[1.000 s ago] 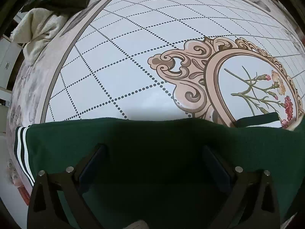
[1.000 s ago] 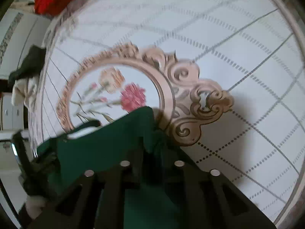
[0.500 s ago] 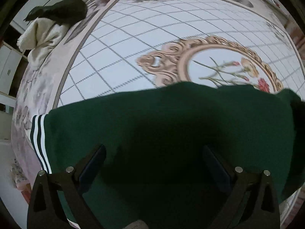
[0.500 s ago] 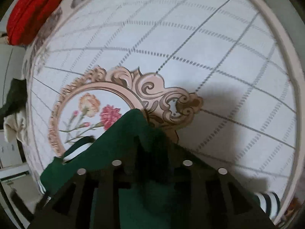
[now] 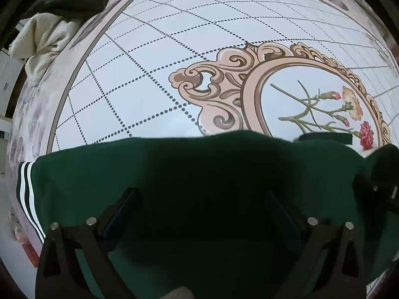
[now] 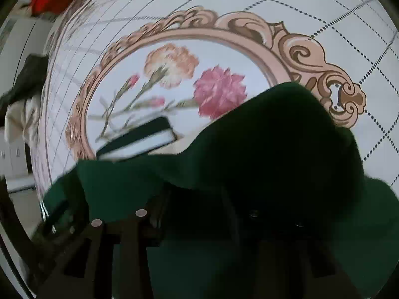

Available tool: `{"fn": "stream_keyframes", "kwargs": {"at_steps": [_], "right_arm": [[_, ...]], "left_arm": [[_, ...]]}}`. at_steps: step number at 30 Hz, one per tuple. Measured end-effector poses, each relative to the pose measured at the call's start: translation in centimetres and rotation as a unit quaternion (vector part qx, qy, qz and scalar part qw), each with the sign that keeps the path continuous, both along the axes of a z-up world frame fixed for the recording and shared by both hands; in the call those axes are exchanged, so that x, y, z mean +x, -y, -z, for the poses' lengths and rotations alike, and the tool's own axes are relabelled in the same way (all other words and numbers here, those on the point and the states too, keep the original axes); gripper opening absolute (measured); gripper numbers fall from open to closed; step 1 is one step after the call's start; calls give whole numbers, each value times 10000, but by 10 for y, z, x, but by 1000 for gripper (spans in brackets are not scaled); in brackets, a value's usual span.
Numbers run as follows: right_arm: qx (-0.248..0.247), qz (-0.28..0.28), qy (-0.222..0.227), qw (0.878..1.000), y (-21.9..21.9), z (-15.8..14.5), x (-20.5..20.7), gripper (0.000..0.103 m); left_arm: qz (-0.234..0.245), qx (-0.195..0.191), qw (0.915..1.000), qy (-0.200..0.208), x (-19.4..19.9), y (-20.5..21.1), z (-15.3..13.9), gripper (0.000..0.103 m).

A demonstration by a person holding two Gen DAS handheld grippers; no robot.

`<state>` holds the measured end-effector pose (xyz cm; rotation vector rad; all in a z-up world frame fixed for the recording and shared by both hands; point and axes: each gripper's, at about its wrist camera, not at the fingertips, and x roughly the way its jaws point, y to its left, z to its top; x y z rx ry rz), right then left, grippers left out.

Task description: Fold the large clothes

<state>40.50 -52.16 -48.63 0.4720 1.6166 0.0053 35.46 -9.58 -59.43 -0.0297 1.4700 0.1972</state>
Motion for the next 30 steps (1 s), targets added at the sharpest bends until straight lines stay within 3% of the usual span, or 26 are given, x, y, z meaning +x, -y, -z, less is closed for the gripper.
{"fn": "stream_keyframes", "kwargs": {"at_steps": [2,5,7,8,9,10,12,14,17,19,20,22,23,24,25,26,27,28,29,30], "right_arm": [[73,-52,-78,9999,2,-9,0,41],[563,297,45,9980,25,-33,-16,46],[886,877,429,9913,57,-64,-58,60],[897,1076,579,9884,69,-75,-75,75],[766,1457,874,9825,90,-91,-110,83],[571,1717,1086,9775,107,-102,-140,83],[121,2061,1118,9721,132,-108,-187,84],[126,2512,842,9642,158,-91,-232,84],[947,3239,673,9389,177,-42,-261,84],[1580,3348,906,9245,181,-10,-260,84],[1846,3305,1249,9171,181,1,-251,85],[2044,3178,1656,9109,180,9,-236,94],[2172,3132,1784,9071,176,9,-229,94],[2469,3042,1917,8999,171,9,-220,88],[2815,2942,1932,8927,163,11,-212,79],[2999,2906,1929,8879,160,12,-210,62],[3214,2870,1963,8808,153,12,-206,55],[3485,2861,2001,8699,146,13,-204,55],[3516,2842,1985,8696,142,13,-204,55],[3386,2724,1930,8797,137,14,-202,56]], "left_arm": [[-12,42,10000,-50,0,1,-7,103],[147,-28,9998,129,-9,4,-34,103],[296,-73,9993,214,-21,15,-48,103],[423,-57,9988,232,-28,22,-51,103],[526,-26,9984,218,-34,28,-51,103],[648,44,9978,158,-41,36,-45,103],[694,129,9975,87,-47,44,-35,103],[538,54,9984,137,-49,44,-32,103],[430,-108,9990,45,-44,40,-26,103],[375,-214,9991,-9,-43,36,-23,103],[352,-261,9990,-33,-42,35,-21,103],[364,-280,9989,-50,-41,35,-20,103],[376,-271,9989,-49,-41,35,-20,103],[393,-247,9989,-44,-40,36,-19,103],[401,-223,9989,-45,-40,36,-19,103],[409,-200,9990,-48,-40,38,-19,103],[437,-162,9989,-50,-39,39,-19,103],[467,-140,9988,-48,-37,38,-17,103],[479,-129,9988,-46,-38,39,-17,103],[478,-124,9988,-40,-38,39,-17,103]]}}
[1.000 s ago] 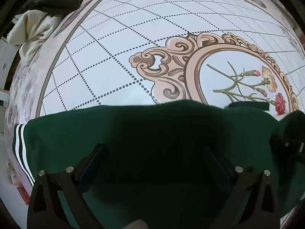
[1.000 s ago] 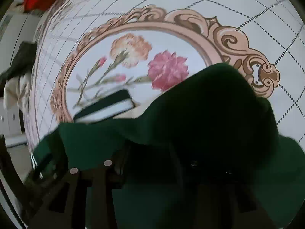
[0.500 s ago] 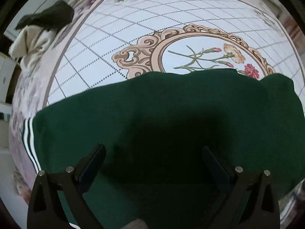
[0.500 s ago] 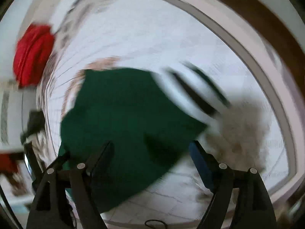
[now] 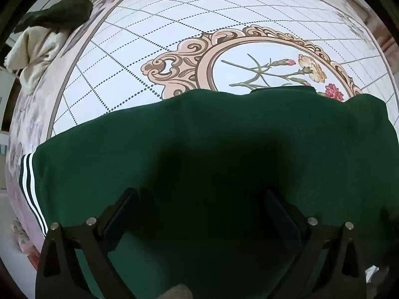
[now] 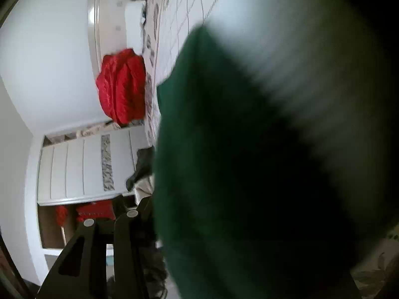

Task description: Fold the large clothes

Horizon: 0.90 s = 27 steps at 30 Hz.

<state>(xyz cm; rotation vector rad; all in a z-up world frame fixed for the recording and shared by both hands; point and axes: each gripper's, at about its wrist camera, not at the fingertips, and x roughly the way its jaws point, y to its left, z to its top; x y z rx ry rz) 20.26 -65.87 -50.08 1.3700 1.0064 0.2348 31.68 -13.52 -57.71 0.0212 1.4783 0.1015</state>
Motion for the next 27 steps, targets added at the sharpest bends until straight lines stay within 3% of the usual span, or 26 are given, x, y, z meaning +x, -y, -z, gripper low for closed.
{"fn": "stream_keyframes", "kwargs": {"at_steps": [2,4,5,6,7,9,15,18,22,27], "right_arm": [[-258,-145,-282,9992,-5,12,3,66],[-69,8,-151,9999,-8,19,6,66],[-37,12,-132,9999,-10,18,9,62],[-131,34,-154,9998,-13,14,14,38],[-168,69,-158,9997,-14,10,16,27],[-143,294,-83,9994,-14,-6,16,21],[-220,270,556,9978,-29,-91,15,21],[-434,62,587,9973,-39,-104,26,21],[-779,-135,371,9962,-45,-109,37,21],[-1424,-715,615,9853,-82,-161,47,21]], "left_arm": [[-32,-25,10000,17,0,-1,1,103],[-117,-82,9999,44,-1,-2,3,103],[-162,-99,9998,76,-2,-3,2,103],[-204,-104,9997,108,-4,-5,0,103],[-245,-139,9995,120,-3,-7,0,103],[-297,-251,9992,84,-2,-10,4,103],[-316,-429,9985,113,0,-5,15,103],[-319,-339,9988,153,-1,-2,18,103],[-527,-498,9971,227,-6,-6,21,103],[-999,-1062,9891,195,-17,-34,23,103]]}}
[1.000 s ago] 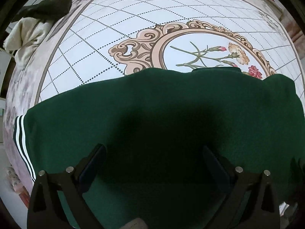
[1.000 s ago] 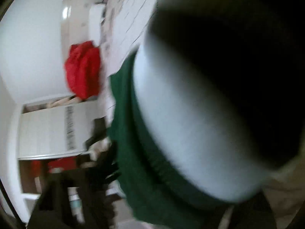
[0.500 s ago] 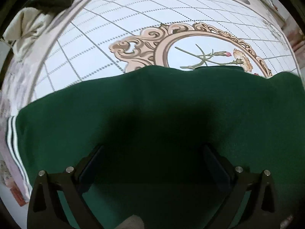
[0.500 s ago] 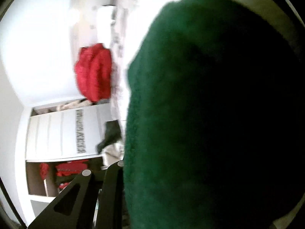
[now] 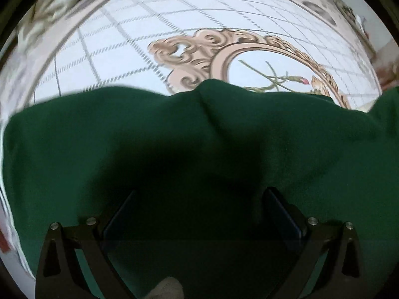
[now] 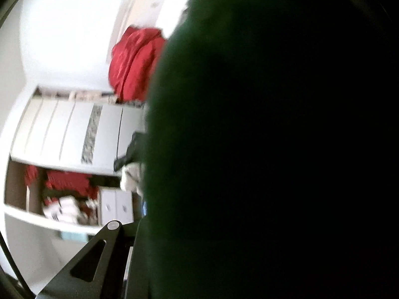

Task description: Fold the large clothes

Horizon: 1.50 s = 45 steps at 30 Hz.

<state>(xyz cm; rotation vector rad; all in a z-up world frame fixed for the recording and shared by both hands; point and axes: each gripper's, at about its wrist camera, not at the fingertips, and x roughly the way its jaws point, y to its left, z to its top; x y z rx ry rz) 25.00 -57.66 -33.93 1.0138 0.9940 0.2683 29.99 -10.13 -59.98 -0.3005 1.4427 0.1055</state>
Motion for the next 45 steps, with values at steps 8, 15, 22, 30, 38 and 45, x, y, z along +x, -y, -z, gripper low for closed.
{"fn": "stream_keyframes", "kwargs": {"at_steps": [8,15,22,30,38,45], "right_arm": [[-1338,-1180,233,9837,-105,-74,20,20],[-2639,-2695,590,9243,-262,-112,22,20],[-3607,-4512,832,8120,-478,-61,-27,20],[-3201,-5702,-292,7560,-571,50,-66,72],[-1124,-4918,-872,8590,-440,-15,-2,87],[-1981,-3832,-1611,8877,-344,59,96,93]], "left_arm": [[-552,-647,9963,-76,-25,-51,-13,103],[-2261,-275,9735,214,-165,-205,-78,103],[-3444,784,9355,76,-282,-309,-126,103],[-4121,891,9064,257,-319,-346,-146,103],[-3848,594,9175,807,-262,-324,-174,103],[-3128,885,9446,-455,-218,-301,-36,103]]}}
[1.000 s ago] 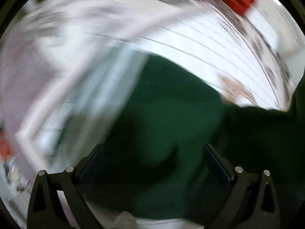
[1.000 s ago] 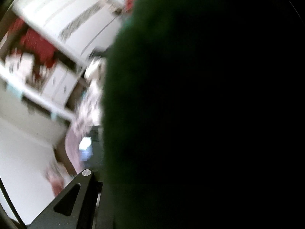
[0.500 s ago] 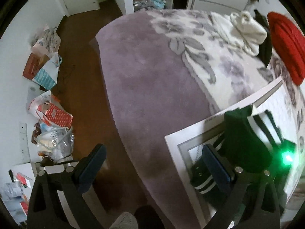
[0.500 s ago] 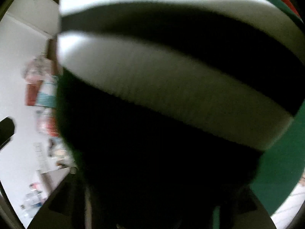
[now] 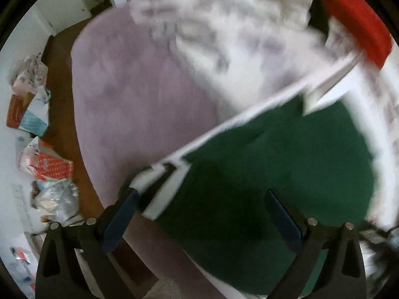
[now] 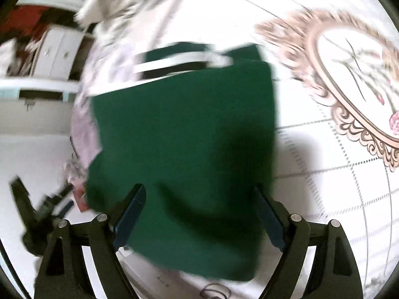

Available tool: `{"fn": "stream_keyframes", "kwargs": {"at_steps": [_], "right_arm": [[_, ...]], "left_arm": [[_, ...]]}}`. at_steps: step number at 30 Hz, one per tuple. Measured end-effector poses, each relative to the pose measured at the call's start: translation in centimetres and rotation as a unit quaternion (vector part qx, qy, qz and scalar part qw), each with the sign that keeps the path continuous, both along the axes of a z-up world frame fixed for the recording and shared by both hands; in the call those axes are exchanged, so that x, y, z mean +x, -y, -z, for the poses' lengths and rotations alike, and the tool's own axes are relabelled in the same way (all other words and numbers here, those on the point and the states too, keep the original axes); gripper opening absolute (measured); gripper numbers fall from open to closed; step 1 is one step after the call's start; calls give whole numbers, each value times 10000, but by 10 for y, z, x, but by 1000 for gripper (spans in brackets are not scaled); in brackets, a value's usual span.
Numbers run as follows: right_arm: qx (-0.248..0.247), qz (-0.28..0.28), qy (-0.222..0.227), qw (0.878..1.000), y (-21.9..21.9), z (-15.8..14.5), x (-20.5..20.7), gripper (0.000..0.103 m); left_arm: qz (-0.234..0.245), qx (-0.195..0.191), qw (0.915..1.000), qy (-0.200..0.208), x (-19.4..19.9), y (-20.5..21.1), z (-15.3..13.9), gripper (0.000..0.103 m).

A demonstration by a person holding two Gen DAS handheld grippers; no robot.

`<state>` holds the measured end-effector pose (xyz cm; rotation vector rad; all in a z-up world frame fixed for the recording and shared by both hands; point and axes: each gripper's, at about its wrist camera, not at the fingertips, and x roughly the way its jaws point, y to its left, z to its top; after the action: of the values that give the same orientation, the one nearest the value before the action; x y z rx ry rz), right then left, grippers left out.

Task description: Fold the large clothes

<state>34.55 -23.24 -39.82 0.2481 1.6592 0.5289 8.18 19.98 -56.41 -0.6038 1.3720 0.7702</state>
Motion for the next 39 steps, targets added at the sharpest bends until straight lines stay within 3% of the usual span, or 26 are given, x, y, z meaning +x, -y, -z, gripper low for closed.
{"fn": "stream_keyframes", "kwargs": {"at_steps": [1,3,4,8,10,12,16,19,20,22,25,27,29,32,33,34,35,36,38,39], "right_arm": [[130,29,-136,9998,12,13,4,100],[774,174,-590,9951,41,36,9,103],[885,172,-666,9937,58,44,12,103],[1392,143,-639,9881,56,63,14,101],[1371,310,-532,9886,37,64,-3,84],[1295,950,-557,9854,39,61,-20,73],[1042,1728,-898,9753,76,58,-82,74],[734,1781,-1492,9698,68,64,-117,81],[546,1689,-1579,9714,71,55,-120,81],[14,1363,-815,9873,78,10,-106,82],[-118,494,295,9983,63,-45,-74,84],[-76,-263,561,9980,31,-50,-50,87],[-132,-1256,806,9887,-22,-39,-28,87],[-244,-2543,550,9652,-75,4,-18,89],[-249,-3112,454,9489,-92,18,-24,84],[-319,-3379,594,9387,-100,20,-30,74],[-329,-3495,618,9343,-97,22,-35,52],[-266,-3450,427,9372,-99,23,-35,46],[18,-2929,-186,9560,-93,23,-21,33],[556,-2165,-971,9698,-76,26,-8,30]], "left_arm": [[51,-136,9999,-45,-2,0,19,103],[-88,-316,9994,134,-9,-6,35,103],[-112,-356,9991,216,-9,-10,34,103],[64,-208,9997,72,-2,-14,29,103],[83,-201,9997,57,0,-16,28,103],[124,-108,9999,23,5,-17,24,103],[528,353,9979,-159,19,-9,9,103],[787,403,9960,-137,26,1,-1,103],[830,369,9958,-106,27,4,-5,103],[837,327,9960,1,25,13,-14,103],[804,304,9962,166,22,27,-19,103],[773,226,9966,170,23,33,-15,103],[712,93,9974,78,20,37,-4,103],[575,-20,9983,122,16,37,6,103],[536,-25,9984,166,14,37,8,103],[505,-64,9985,217,13,35,10,103],[472,-91,9985,242,12,34,11,103],[430,-118,9986,284,10,33,11,103],[330,-189,9985,390,6,29,11,103],[308,-214,9983,435,6,28,11,103]]}}
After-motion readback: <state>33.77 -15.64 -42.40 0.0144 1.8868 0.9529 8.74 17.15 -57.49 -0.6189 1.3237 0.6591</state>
